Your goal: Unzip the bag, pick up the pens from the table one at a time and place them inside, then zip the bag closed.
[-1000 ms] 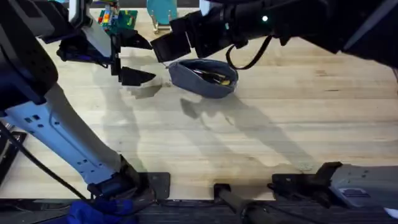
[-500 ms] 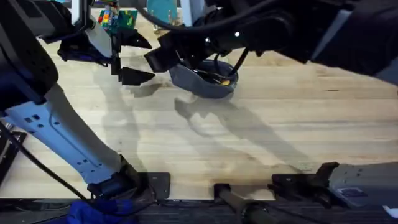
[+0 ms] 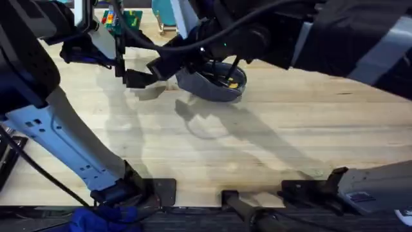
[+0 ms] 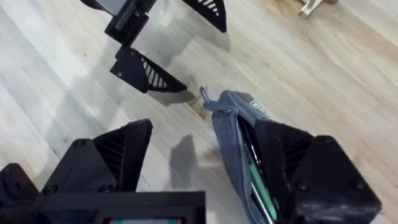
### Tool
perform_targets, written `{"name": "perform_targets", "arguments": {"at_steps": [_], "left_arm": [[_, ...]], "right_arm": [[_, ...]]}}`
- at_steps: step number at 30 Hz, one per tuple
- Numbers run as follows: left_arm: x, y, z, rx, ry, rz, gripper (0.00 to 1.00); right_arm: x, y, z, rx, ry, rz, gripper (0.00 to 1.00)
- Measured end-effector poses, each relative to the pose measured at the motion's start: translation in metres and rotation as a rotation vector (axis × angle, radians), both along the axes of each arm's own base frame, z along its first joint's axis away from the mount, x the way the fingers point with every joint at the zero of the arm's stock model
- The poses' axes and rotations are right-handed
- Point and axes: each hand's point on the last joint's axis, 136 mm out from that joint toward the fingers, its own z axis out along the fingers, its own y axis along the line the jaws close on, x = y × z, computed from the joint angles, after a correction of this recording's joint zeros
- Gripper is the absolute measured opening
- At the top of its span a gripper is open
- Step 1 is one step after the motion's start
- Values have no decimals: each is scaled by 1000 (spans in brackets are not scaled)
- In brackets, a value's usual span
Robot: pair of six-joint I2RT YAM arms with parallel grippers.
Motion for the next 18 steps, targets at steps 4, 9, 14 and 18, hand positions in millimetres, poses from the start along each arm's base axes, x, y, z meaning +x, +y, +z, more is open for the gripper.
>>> {"name": "perform_targets", "arguments": {"at_steps": [4, 9, 14, 18], "left_arm": [[0, 0, 0, 0, -1, 0, 995], [1, -1, 1, -7, -5, 1, 994], [3, -7, 1, -4, -22, -15, 995], [2, -13, -1, -12, -23, -27, 995]], "right_arm": [[1, 0, 0, -2, -5, 0, 996], [3, -2, 0, -12, -16, -10, 995], [4, -3, 0, -15, -21, -11, 996], [4, -3, 0, -19, -23, -7, 996]]}}
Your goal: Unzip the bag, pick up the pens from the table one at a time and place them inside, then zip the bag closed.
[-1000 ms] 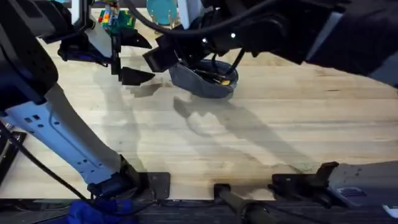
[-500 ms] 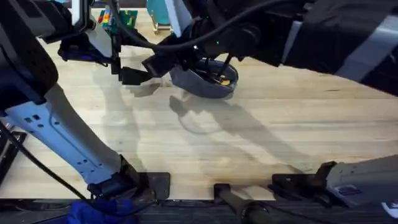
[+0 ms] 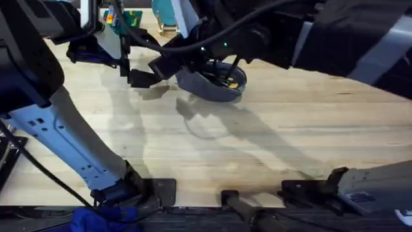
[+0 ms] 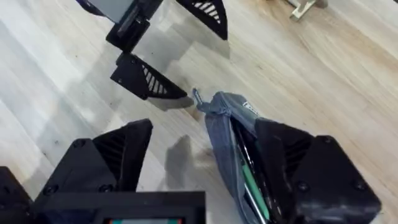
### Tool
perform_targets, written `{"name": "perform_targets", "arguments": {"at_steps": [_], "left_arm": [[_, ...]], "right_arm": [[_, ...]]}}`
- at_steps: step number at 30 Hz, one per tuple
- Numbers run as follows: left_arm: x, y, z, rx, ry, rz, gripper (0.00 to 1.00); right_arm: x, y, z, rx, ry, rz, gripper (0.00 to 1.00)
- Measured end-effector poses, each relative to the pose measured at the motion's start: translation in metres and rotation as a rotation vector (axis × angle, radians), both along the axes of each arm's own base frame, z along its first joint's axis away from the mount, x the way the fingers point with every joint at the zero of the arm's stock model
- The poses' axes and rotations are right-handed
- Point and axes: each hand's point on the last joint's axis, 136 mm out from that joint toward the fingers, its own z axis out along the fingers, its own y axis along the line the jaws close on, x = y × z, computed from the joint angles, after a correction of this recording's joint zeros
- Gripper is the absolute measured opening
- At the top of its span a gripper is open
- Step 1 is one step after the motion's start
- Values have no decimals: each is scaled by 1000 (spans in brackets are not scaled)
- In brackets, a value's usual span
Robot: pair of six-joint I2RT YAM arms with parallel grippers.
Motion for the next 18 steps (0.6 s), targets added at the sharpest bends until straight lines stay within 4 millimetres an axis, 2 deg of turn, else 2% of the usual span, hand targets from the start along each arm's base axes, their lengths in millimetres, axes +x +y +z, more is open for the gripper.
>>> {"name": "perform_targets", "arguments": {"at_steps": [12, 15, 18], "left_arm": [[-1, -1, -1, -10, 0, 3, 995], [-1, -1, -1, -10, -1, 3, 995], [-1, -1, -1, -10, -1, 3, 995]], "right_arm": [[-4, 4, -1, -16, -14, 31, 996], [-8, 12, -10, -40, -17, 65, 996], [-9, 18, -27, -74, -1, 85, 996]]}}
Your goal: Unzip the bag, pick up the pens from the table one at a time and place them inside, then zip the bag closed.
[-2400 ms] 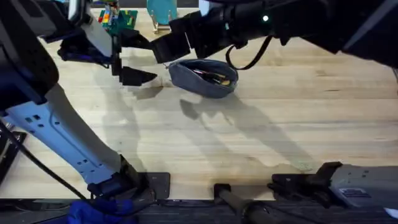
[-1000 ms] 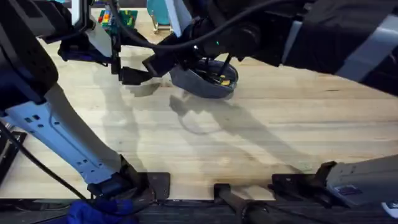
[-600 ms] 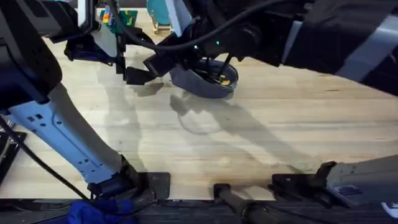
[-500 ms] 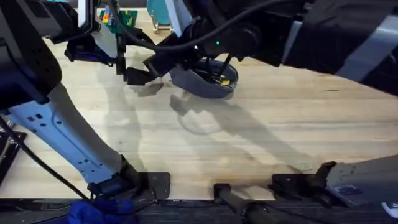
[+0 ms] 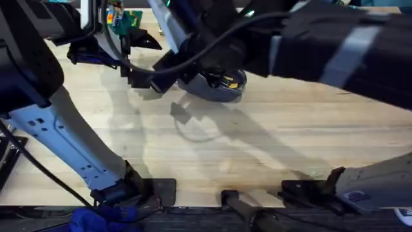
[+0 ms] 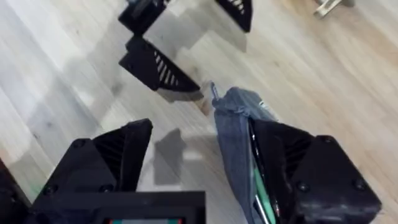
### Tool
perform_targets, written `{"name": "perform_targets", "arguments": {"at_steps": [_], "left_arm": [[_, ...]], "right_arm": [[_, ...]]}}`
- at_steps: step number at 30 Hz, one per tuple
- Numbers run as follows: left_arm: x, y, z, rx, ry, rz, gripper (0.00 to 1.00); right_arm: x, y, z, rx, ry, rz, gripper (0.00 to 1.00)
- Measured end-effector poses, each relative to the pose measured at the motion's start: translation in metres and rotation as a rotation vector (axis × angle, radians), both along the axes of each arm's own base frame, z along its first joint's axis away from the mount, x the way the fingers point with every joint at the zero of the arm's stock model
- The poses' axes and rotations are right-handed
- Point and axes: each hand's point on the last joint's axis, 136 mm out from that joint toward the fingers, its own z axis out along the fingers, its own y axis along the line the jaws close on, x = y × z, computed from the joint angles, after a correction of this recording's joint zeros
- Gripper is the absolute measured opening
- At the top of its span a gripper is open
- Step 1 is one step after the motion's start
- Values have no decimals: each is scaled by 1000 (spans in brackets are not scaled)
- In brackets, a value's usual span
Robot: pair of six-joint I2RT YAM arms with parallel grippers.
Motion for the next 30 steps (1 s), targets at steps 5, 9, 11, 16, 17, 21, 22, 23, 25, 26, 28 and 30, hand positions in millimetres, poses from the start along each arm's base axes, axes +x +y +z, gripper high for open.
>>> {"name": "perform_targets", "arguments": {"at_steps": [5, 9, 11, 16, 17, 21, 22, 23, 25, 26, 28, 30], "left_arm": [[0, 0, 0, 0, 0, 0, 994], [0, 0, 0, 0, 0, 0, 995], [0, 0, 0, 1, -3, 0, 996], [1, 0, 0, 3, -6, 0, 995], [1, 0, 0, 3, -6, 0, 996], [1, 0, 0, 3, -7, 0, 996], [1, 0, 0, 3, -7, 0, 996], [1, 0, 0, 3, -7, 0, 996], [1, 0, 0, 3, -8, 0, 995], [1, 1, 0, 4, -10, 0, 995], [2, 1, -1, 5, -12, 0, 995], [2, 1, -1, 5, -13, 0, 995]], "right_arm": [[4, 5, -17, -28, 3, 16, 996], [7, 8, -22, -36, -12, 28, 996], [9, 9, -25, -47, -22, 38, 996], [15, 11, -32, -70, -47, 39, 996], [17, 11, -34, -76, -50, 38, 996], [21, 12, -41, -92, -64, 40, 996], [22, 13, -42, -93, -68, 43, 996], [22, 14, -42, -94, -72, 44, 996], [24, 15, -43, -93, -78, 46, 996], [25, 15, -42, -93, -84, 43, 995], [27, 15, -43, -100, -93, 41, 996], [28, 14, -44, -111, -101, 47, 996]]}}
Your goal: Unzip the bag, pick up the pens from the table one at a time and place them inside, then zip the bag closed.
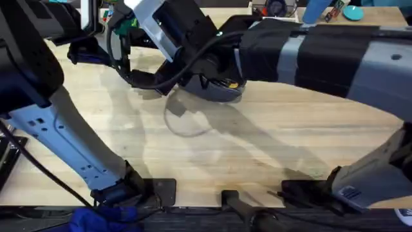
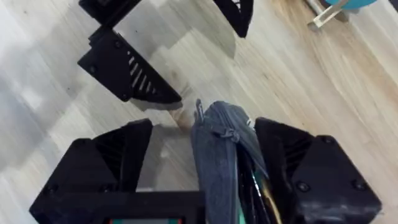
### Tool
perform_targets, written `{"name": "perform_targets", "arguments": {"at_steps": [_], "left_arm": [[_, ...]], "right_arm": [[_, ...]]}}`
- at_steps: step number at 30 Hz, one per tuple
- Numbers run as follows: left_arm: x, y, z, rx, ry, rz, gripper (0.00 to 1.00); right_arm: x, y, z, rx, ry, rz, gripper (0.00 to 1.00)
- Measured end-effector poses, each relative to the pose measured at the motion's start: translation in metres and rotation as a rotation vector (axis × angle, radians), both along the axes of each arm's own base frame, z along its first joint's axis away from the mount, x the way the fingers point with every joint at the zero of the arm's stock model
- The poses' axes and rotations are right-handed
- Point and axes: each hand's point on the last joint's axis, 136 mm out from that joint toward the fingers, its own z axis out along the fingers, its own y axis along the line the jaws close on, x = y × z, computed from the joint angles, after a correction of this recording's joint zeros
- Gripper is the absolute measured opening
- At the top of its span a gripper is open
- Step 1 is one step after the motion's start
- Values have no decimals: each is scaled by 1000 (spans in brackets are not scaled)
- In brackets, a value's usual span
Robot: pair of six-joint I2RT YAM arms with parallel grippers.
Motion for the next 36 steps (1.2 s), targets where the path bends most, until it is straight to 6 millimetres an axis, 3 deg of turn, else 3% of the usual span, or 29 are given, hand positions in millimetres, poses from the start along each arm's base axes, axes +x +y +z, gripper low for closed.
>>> {"name": "perform_targets", "arguments": {"at_steps": [11, 24, 36], "left_arm": [[0, 0, 0, 0, 0, 0, 995], [0, 0, 0, 0, 0, 0, 995], [0, 0, 0, 0, -1, 0, 995]], "right_arm": [[2, -1, -2, -59, -52, 70, 996], [5, -3, -26, -159, -75, 125, 996], [10, -8, -25, -167, -81, 114, 875]]}}
